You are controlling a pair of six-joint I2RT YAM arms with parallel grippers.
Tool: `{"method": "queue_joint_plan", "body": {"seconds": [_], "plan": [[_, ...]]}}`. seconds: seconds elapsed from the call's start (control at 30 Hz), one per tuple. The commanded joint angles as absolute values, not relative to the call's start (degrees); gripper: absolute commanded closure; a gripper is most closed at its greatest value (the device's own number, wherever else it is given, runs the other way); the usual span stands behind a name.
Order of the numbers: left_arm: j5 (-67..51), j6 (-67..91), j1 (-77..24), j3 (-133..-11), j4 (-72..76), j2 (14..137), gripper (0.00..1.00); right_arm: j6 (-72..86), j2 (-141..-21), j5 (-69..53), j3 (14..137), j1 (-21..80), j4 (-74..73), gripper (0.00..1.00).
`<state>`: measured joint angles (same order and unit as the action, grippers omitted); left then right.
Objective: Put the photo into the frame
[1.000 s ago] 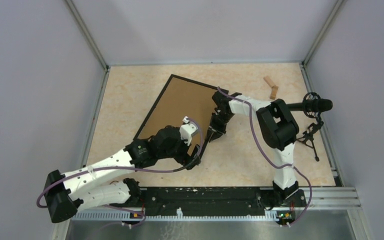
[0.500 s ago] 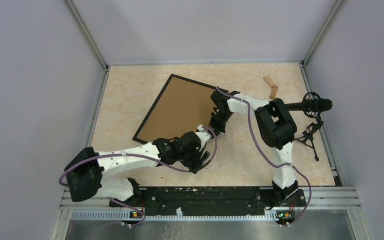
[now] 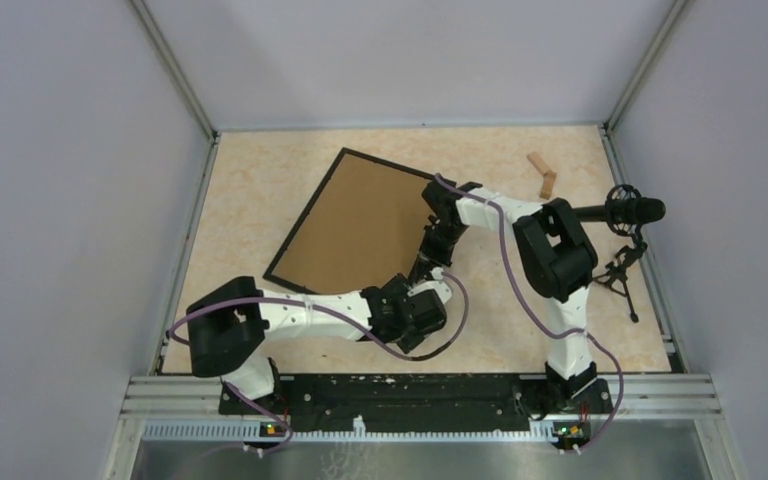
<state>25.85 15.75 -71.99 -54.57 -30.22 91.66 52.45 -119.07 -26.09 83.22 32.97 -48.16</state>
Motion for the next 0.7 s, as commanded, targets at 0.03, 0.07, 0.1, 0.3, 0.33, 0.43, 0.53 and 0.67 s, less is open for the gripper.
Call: {"method": "queue_joint_plan", "body": {"seconds": [0.03,0.07,0.1,0.3,0.33,0.43,0.53,0.67], "plan": [[24.5,14.0,-71.9,-55.1,-27.8,87.5,0.06,55.0,-112.5,-27.0,82.0,33.6,-47.9,1.0],[23.3,13.8,-71.6,-55.1,-27.5,87.3,0.07,55.2,-112.2,-27.2,81.7,33.6,-47.5,1.0],[22.2,14.1,-71.2,-55.3,-27.5,87.2,0.08,55.2,-111.9,-26.9,81.6,33.6,-47.4,1.0],[4.5,17.7,-62.6,-53.2,-24.5,80.0,0.14,47.4,-111.3,-22.6,85.5,33.5,-49.9,1.0],[-2.6,18.6,-59.3,-51.3,-22.8,78.0,0.16,45.9,-110.9,-21.6,85.6,33.5,-50.5,0.91],[-17.2,21.3,-51.4,-47.2,-18.1,73.2,0.19,42.7,-108.9,-18.6,84.2,33.5,-50.5,0.82],[-22.1,22.1,-47.9,-46.6,-18.2,72.1,0.2,40.3,-103.2,-14.3,79.0,33.6,-46.0,0.67],[-25.5,21.2,-44.7,-48.1,-20.6,75.2,0.25,38.9,-91.3,-7.4,69.5,33.3,-37.1,0.3]]}}
